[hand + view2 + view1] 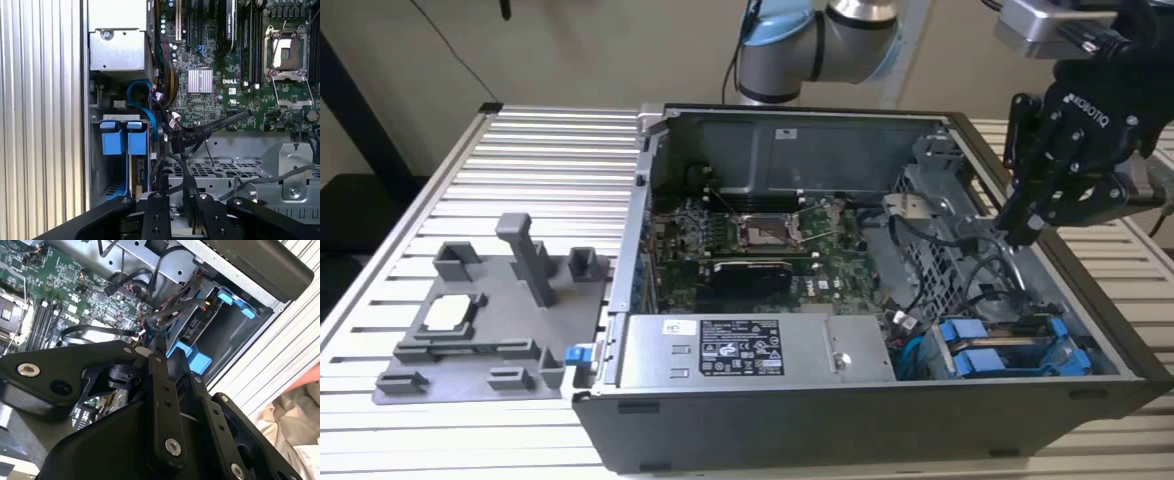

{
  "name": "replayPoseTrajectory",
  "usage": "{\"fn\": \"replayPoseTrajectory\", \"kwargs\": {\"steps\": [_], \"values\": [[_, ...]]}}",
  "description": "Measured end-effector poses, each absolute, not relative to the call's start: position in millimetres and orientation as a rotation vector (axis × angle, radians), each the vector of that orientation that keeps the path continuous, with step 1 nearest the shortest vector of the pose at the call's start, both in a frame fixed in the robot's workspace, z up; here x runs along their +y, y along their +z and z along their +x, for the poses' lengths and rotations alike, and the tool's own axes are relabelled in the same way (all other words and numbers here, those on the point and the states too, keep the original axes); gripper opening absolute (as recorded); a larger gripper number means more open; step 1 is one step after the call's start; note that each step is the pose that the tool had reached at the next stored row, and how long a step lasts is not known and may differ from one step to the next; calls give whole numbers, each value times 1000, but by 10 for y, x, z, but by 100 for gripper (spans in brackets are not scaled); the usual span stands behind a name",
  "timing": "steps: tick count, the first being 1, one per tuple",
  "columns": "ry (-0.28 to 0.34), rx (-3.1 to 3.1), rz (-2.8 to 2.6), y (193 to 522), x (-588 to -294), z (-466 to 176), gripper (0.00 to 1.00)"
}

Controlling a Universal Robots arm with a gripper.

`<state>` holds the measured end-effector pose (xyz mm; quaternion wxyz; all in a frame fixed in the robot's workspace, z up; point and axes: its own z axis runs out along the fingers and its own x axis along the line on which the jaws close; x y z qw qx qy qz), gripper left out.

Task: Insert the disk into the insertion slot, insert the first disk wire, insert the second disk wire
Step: 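Insert the first disk wire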

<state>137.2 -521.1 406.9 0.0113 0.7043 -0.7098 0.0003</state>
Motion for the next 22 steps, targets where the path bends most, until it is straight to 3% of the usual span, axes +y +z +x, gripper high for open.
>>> {"fn": "replayPoseTrajectory", "kwargs": {"steps": [22], "values": [[66, -2227, 2213, 3993, -5105, 1045, 26]]}}
